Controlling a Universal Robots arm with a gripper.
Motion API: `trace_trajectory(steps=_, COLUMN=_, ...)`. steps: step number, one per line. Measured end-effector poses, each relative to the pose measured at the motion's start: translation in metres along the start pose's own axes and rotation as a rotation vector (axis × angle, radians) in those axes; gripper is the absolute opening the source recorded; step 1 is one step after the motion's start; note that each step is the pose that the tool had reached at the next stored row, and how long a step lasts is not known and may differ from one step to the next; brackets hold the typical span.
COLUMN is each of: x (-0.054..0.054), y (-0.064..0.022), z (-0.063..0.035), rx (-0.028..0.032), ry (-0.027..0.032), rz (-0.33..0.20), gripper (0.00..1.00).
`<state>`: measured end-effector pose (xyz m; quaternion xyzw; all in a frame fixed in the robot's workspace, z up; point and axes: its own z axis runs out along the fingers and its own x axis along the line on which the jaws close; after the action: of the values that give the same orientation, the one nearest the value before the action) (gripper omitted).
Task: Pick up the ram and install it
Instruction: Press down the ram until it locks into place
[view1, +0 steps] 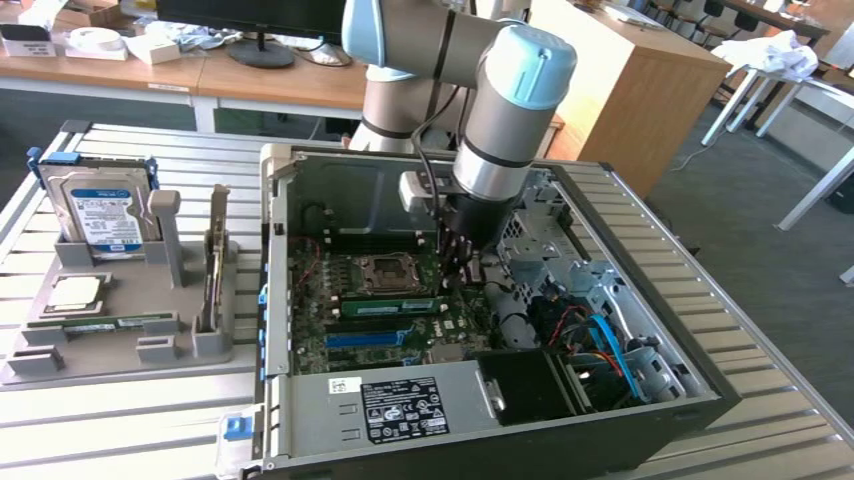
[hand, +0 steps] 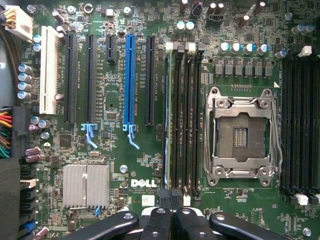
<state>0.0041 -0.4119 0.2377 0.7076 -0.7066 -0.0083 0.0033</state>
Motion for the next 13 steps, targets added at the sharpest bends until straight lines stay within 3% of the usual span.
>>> trace_trajectory(steps=13, x=-0.0012, y=-0.0002, z=0.0067, rx=0.0002, ry=0.0001, rz=0.000, gripper=0.10)
